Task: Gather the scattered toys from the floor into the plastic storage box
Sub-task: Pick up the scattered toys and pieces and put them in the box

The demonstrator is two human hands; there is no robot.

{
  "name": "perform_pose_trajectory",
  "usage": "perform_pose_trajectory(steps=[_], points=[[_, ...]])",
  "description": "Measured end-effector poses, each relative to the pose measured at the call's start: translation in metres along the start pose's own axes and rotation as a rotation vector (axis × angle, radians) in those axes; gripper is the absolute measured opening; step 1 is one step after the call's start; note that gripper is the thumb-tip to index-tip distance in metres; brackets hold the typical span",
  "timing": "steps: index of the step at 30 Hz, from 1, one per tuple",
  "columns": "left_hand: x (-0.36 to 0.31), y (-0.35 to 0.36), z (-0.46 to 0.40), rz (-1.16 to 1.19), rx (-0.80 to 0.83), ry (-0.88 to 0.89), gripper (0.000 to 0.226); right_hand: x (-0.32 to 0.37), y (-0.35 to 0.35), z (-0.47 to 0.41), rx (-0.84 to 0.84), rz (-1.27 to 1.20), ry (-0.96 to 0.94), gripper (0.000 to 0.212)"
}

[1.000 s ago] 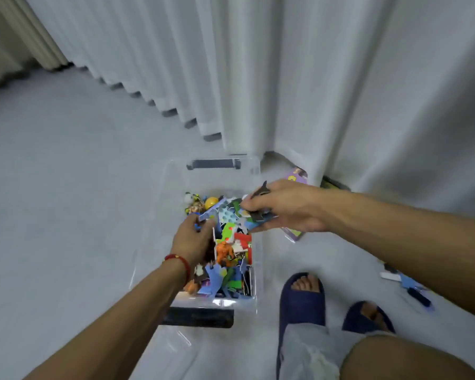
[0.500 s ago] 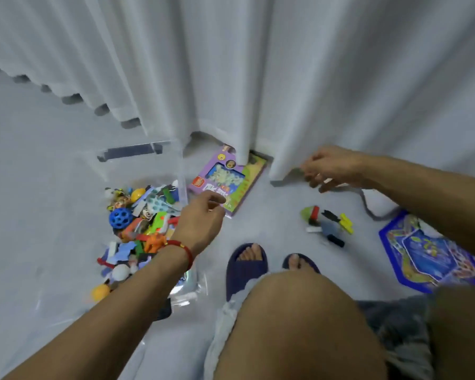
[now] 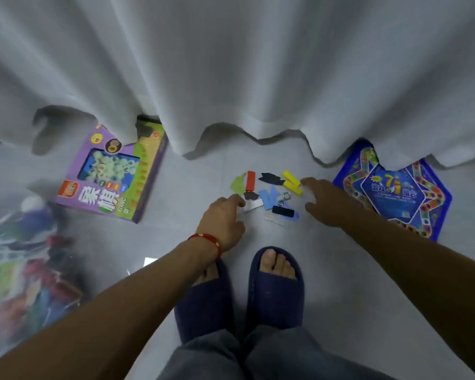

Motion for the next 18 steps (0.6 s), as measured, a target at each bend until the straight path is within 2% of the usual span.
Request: perform_pose_trajectory(steps=[2,5,9,11,13,16,18], points=[[0.005,0.004,-0.030,-0.145,-0.068,0.090,0.050,-0.003,0.007,-0.026,-0.047,-0.042,-0.119,0.070],[0.007,0.002,-0.067,-0.412,-0.171,0.265,0.055,-0.001,0.007,-0.052,-0.102,0.049,-0.269,0.072],[0.013,-0.003,-0.099,-0.565,-0.105,0.397,0.063,-0.005,-0.001,-0.063,-0.219,0.091,-0.393,0.055],[0.018,-0.006,-0.108,-0.623,-0.081,0.442,0.070,-0.006,-0.001,-0.062,-0.268,0.117,-0.396,0.050],[0.022,-0.008,-0.112,-0.632,-0.061,0.463,0.072,-0.003,0.000,-0.060,-0.300,0.166,-0.346,0.049],[0.025,-0.012,-0.112,-0.527,-0.116,0.462,0.063,0.003,0.002,-0.064,-0.296,0.162,-0.281,0.053],[0.031,-0.014,-0.110,-0.452,-0.165,0.407,0.060,0.007,0.002,-0.066,-0.320,0.106,-0.263,0.044]])
Point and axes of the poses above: each hand's wrist, its own z-axis away from the middle knuckle, its own y-axis out of the palm, x = y × z, the point moved 4 cm from there along -z, towards the middle knuckle, and after that the axes turned 6 degrees about x, right-handed, at the moved point
